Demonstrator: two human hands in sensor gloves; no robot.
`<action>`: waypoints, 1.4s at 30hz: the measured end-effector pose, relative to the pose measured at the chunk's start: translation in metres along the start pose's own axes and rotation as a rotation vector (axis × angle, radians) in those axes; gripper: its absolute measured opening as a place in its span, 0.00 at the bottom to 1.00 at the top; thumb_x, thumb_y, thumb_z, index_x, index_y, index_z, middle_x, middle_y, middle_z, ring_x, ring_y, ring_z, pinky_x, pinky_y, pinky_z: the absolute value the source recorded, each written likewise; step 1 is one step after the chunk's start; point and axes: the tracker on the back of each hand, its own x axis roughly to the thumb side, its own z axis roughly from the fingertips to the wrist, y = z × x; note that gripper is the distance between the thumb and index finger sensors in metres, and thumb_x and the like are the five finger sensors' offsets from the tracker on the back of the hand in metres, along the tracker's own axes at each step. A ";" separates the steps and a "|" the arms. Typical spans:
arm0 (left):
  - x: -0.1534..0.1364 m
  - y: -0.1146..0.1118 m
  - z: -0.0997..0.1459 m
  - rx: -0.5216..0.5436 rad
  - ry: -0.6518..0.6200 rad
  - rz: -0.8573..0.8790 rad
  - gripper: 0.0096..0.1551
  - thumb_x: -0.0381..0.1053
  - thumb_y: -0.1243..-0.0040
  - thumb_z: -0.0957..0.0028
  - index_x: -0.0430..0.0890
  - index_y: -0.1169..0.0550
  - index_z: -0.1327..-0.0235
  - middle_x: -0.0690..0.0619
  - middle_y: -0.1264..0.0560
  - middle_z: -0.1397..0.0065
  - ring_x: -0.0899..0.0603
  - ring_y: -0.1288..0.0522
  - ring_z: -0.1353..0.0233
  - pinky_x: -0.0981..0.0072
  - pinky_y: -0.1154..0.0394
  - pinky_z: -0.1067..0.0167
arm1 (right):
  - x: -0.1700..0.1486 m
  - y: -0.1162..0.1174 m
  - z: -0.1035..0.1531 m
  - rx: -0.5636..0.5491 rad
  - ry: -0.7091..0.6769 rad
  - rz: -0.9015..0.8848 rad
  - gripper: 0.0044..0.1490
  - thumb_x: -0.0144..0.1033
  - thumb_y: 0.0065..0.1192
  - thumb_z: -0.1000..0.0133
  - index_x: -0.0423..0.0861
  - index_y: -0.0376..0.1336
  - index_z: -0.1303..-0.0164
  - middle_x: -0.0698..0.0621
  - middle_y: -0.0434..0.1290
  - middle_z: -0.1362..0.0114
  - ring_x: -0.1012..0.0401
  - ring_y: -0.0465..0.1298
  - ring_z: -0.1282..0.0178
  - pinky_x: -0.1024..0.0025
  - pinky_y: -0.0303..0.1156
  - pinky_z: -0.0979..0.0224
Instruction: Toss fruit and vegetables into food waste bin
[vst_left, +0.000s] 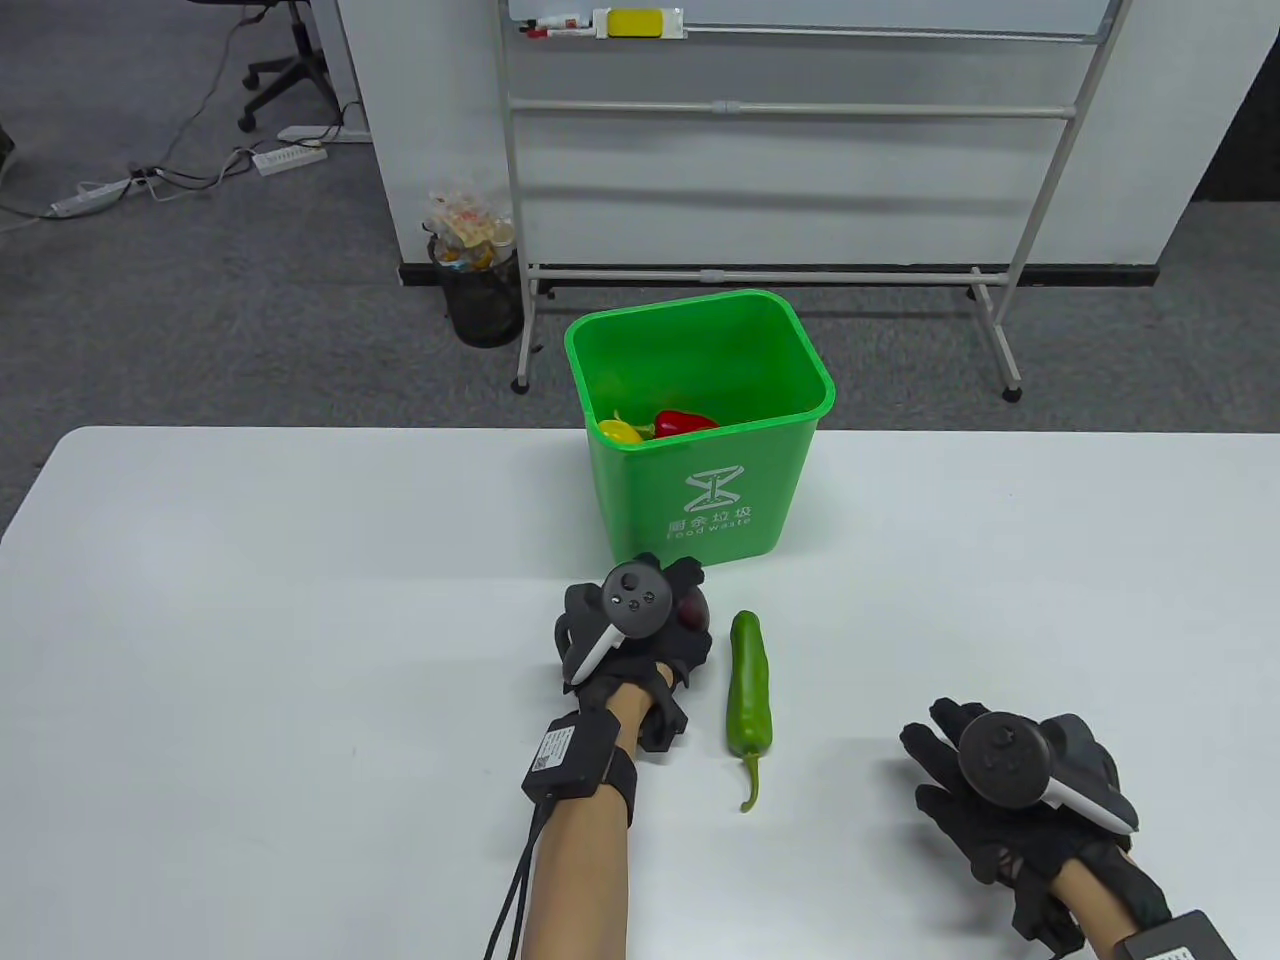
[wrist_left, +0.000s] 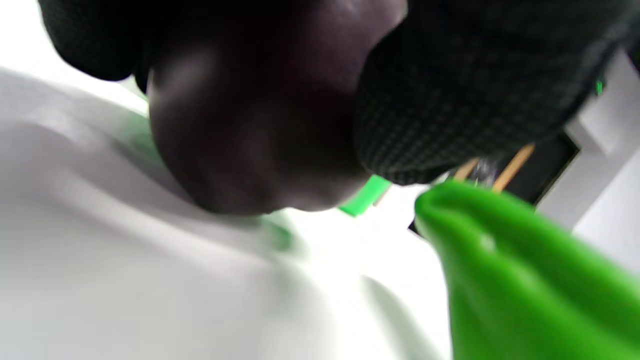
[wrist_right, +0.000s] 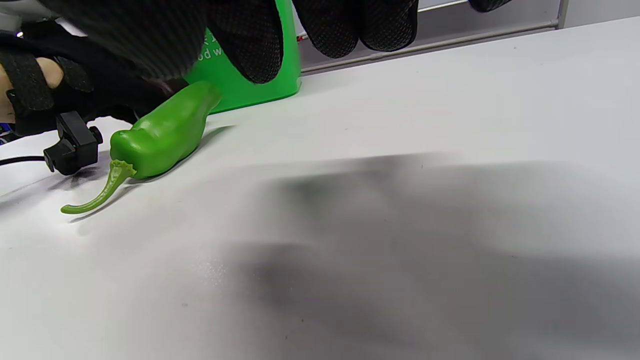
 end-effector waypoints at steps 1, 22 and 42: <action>-0.005 0.003 0.002 -0.007 0.016 0.088 0.51 0.54 0.17 0.65 0.63 0.39 0.34 0.36 0.43 0.21 0.17 0.26 0.35 0.25 0.27 0.41 | -0.001 0.000 0.000 -0.001 0.000 -0.006 0.45 0.53 0.59 0.50 0.52 0.55 0.21 0.43 0.49 0.14 0.41 0.52 0.12 0.27 0.44 0.20; 0.062 -0.039 0.141 -0.817 -0.095 1.429 0.51 0.76 0.45 0.50 0.44 0.42 0.26 0.28 0.29 0.34 0.34 0.12 0.53 0.47 0.16 0.55 | 0.007 0.001 0.001 0.010 -0.016 0.017 0.45 0.53 0.58 0.50 0.52 0.55 0.21 0.44 0.50 0.14 0.41 0.53 0.12 0.26 0.44 0.20; 0.112 0.159 0.033 0.038 0.080 0.749 0.49 0.71 0.54 0.47 0.36 0.44 0.27 0.25 0.44 0.26 0.23 0.31 0.33 0.33 0.31 0.40 | 0.018 0.003 0.000 0.035 -0.017 -0.001 0.45 0.53 0.58 0.50 0.51 0.54 0.21 0.44 0.49 0.14 0.41 0.52 0.12 0.26 0.43 0.20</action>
